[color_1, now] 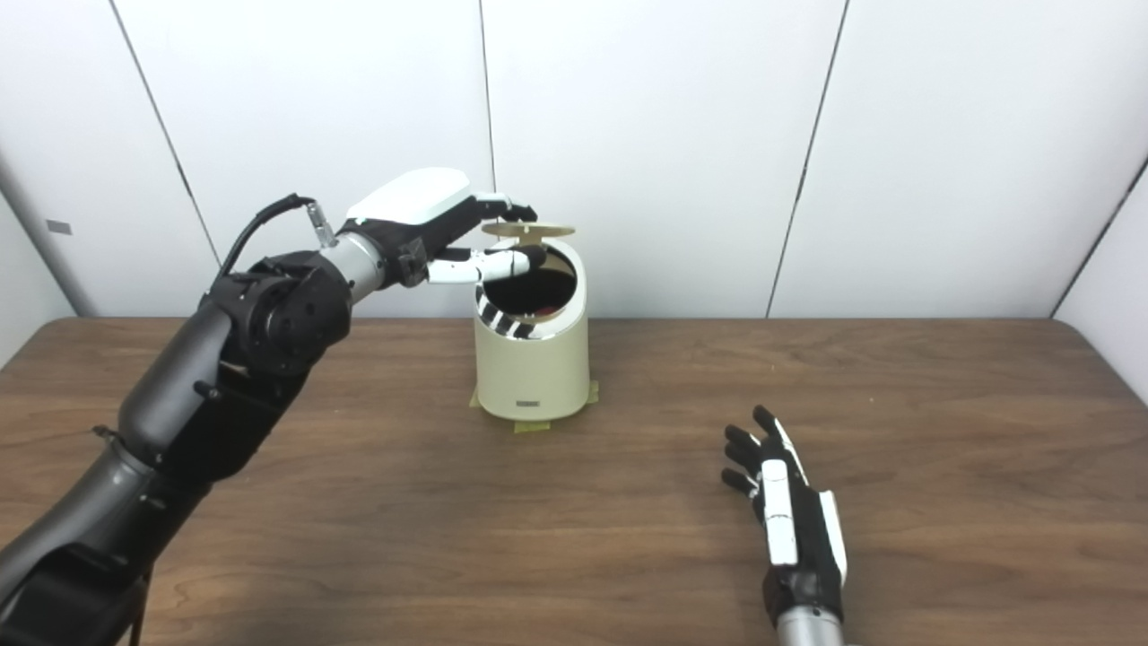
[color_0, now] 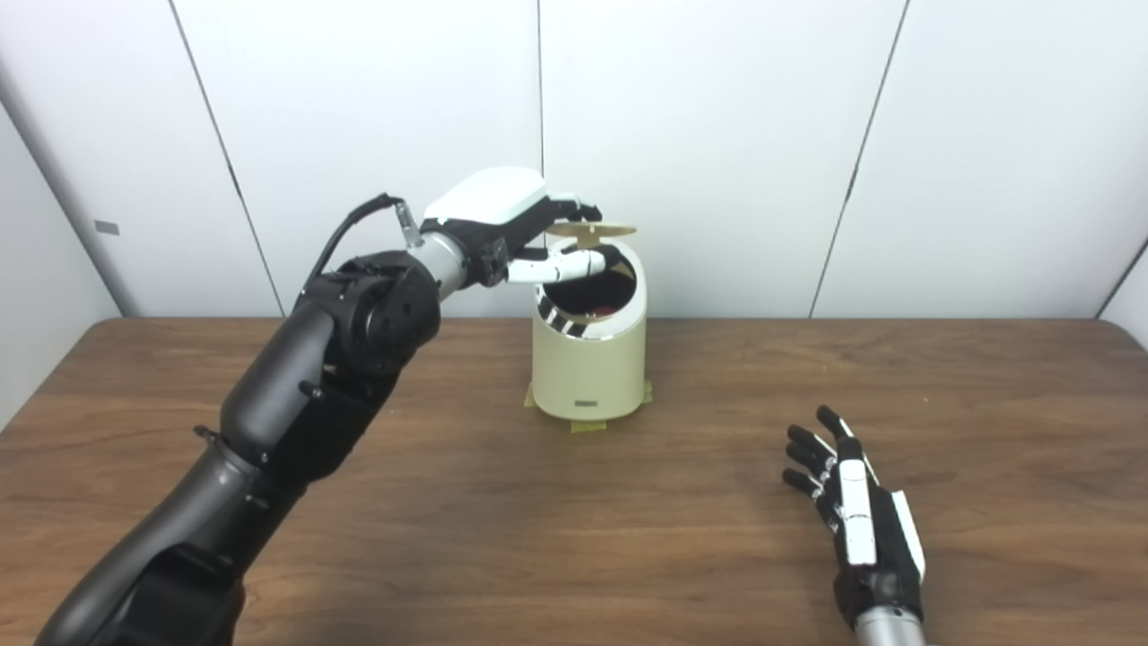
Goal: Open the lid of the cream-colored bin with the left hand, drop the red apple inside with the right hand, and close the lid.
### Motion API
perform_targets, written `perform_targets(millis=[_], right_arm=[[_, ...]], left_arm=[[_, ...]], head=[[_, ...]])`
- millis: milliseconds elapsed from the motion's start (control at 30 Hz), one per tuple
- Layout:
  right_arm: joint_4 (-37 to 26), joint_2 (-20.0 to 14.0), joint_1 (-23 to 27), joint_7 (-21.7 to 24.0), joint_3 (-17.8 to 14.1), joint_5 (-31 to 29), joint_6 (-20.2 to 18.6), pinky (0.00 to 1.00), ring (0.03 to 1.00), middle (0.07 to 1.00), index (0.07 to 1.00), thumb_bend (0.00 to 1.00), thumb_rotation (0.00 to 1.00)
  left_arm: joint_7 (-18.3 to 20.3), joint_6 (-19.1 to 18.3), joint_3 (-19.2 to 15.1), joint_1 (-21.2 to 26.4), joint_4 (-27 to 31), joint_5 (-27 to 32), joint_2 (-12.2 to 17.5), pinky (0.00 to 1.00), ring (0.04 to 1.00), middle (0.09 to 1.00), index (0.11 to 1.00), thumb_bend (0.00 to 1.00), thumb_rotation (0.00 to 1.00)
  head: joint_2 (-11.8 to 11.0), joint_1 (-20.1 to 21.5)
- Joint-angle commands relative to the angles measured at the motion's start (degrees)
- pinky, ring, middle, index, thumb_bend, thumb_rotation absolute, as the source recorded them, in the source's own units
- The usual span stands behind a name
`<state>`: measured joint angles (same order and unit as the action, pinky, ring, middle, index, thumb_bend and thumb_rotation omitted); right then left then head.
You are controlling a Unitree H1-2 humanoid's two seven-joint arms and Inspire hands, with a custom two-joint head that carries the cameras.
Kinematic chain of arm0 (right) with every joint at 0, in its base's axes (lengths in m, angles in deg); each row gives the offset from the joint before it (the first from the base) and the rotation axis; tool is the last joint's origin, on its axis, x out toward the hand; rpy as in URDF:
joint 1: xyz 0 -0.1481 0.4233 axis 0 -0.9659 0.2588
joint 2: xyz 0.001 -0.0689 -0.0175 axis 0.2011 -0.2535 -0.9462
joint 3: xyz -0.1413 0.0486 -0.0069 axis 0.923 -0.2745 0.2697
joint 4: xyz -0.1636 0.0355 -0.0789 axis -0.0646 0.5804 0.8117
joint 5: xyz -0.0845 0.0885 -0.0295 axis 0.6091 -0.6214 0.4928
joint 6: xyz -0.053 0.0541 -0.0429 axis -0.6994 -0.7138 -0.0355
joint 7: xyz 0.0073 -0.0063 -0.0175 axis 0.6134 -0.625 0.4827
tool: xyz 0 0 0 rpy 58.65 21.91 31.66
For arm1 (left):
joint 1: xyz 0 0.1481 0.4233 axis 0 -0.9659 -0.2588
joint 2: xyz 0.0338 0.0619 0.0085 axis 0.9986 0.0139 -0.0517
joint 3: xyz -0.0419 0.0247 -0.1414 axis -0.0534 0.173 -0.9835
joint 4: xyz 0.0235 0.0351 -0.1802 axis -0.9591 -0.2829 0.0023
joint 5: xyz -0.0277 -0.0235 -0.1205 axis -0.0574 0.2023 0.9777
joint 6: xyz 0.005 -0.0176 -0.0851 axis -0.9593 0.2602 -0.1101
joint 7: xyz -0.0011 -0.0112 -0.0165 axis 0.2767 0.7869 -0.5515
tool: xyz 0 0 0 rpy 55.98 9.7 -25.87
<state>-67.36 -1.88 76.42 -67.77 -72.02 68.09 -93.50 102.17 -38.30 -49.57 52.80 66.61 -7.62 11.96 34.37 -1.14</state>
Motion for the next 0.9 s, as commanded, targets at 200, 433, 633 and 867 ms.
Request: perform_targets(millis=[200, 433, 633, 867], right_arm=[[-1.2, -0.7, 2.3, -0.3, -0.2, 0.3, 2.8, 0.77, 0.821, 0.817, 0.929, 0.43, 1.0], [-1.2, -0.8, 2.5, -0.6, -0.2, 0.6, 2.6, 0.76, 0.82, 0.809, 0.931, 0.43, 1.0], [-1.6, -0.4, 2.7, -0.8, -0.3, 0.6, 2.2, 0.77, 0.82, 0.8, 0.929, 0.42, 1.0], [-1.8, -0.5, 2.5, -0.8, -0.2, 1.0, 2.0, 0.76, 0.82, 0.796, 0.928, 0.43, 1.0]], left_arm=[[4.3, -0.2, 0.2, 1.2, 5.1, -2.3, 1.2, 0.82, 0.898, 0.88, 0.855, 0.6, 0.94], [6.1, 1.0, 1.9, 0.3, 5.7, -5.0, 1.1, 0.8, 0.885, 0.871, 0.856, 0.59, 0.93], [6.1, 2.9, 2.8, -0.2, 3.4, -6.1, 1.0, 0.82, 0.887, 0.875, 0.855, 0.61, 0.93], [7.2, 3.2, 2.9, -0.9, 2.3, -6.4, 1.1, 0.83, 0.9, 0.894, 0.874, 0.63, 0.95]], head=[[0.2, 0.0], [0.4, 0.4], [0.4, 0.6], [0.6, 0.9]])
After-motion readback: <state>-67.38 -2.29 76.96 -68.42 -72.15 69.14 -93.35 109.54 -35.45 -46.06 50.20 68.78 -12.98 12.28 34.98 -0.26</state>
